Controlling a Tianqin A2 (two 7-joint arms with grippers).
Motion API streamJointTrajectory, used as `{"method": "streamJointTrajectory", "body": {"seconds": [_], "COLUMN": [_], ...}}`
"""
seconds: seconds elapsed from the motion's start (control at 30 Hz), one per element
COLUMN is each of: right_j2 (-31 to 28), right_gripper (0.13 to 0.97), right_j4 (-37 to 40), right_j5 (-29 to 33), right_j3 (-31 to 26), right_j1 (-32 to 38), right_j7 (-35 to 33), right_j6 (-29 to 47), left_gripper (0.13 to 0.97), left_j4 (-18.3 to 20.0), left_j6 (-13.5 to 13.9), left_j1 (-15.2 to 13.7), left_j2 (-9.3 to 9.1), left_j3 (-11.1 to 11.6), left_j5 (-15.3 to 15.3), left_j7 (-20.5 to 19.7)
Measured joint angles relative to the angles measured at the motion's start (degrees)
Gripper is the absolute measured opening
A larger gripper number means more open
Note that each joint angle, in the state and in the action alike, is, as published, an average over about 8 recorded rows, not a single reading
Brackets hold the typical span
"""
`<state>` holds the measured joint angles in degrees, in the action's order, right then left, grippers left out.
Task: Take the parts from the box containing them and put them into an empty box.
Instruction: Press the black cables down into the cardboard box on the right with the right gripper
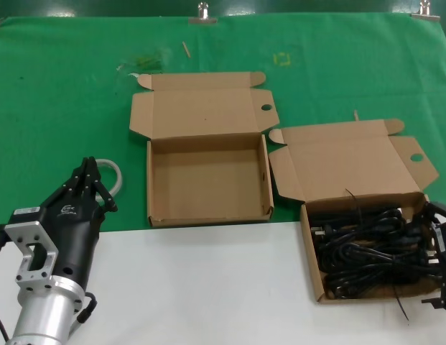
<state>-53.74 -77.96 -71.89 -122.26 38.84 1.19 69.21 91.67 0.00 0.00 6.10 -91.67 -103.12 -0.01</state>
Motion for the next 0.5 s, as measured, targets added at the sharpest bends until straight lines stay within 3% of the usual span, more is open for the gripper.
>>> {"method": "streamJointTrajectory", "body": {"seconds": [0.5], "right_j2": [2.6], "right_gripper": [0.965], "right_j4": [4.8], "right_j5": [4.6], "right_j3": [0.1], "right_j1": [0.0], "right_j7": [-3.4], "right_j6": [-1.8], "left_gripper": [0.156], "left_j4": [0.0], "left_j6": [0.0], "left_j1": [0.0], "left_j2": [0.00], "left_j3": [0.0], "left_j5": [0.0], "left_j7": [0.0]}}
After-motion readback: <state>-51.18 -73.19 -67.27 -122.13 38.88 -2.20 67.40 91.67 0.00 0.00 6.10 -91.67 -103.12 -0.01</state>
